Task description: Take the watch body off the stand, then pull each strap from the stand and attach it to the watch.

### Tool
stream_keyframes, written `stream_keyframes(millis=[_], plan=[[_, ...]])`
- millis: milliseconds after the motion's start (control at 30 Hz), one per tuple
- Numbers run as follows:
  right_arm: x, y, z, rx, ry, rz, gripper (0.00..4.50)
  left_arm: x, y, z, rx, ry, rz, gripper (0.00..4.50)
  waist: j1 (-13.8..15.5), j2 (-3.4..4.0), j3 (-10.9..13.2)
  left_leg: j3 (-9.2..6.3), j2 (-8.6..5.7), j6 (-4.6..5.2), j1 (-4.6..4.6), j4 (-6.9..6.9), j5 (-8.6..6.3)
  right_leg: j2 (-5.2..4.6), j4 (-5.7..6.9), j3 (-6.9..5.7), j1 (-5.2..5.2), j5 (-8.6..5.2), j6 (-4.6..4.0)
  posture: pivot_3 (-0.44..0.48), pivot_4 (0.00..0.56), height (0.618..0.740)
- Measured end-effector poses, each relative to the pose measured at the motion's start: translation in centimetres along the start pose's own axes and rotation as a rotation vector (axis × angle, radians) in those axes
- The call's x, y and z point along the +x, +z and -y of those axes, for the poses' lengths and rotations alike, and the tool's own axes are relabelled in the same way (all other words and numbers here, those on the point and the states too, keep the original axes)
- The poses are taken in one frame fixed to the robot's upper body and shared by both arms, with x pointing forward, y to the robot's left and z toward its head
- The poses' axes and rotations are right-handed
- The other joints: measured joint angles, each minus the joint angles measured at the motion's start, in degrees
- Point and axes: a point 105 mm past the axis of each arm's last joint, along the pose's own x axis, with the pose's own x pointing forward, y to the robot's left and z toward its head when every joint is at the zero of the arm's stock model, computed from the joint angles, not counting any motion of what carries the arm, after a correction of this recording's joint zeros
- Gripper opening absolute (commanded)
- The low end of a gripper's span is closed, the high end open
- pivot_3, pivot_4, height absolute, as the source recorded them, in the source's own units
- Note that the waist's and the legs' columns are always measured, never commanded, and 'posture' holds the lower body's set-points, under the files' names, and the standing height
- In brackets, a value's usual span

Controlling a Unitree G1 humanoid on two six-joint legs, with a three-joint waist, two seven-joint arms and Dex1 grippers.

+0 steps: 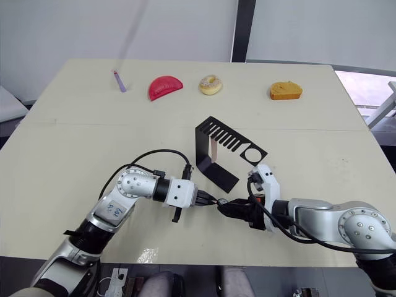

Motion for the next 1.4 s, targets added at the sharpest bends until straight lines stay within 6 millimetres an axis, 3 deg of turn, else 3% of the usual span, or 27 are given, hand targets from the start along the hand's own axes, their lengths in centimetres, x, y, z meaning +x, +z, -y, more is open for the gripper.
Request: stream_keyframes(millis=[1400], plan=[[0.04, 0.26, -0.13, -0.021, -0.003, 0.002, 1.6, 0.11, 0.02, -0.26, -0.004, 0.0, -0.012, 0.0, 0.0, 0.0, 0.0, 0.0, 0.0, 0.0, 0.0, 0.0, 0.0, 0.0, 0.0, 0.0, 0.0, 0.0, 0.0, 0.0, 0.15, 0.737]])
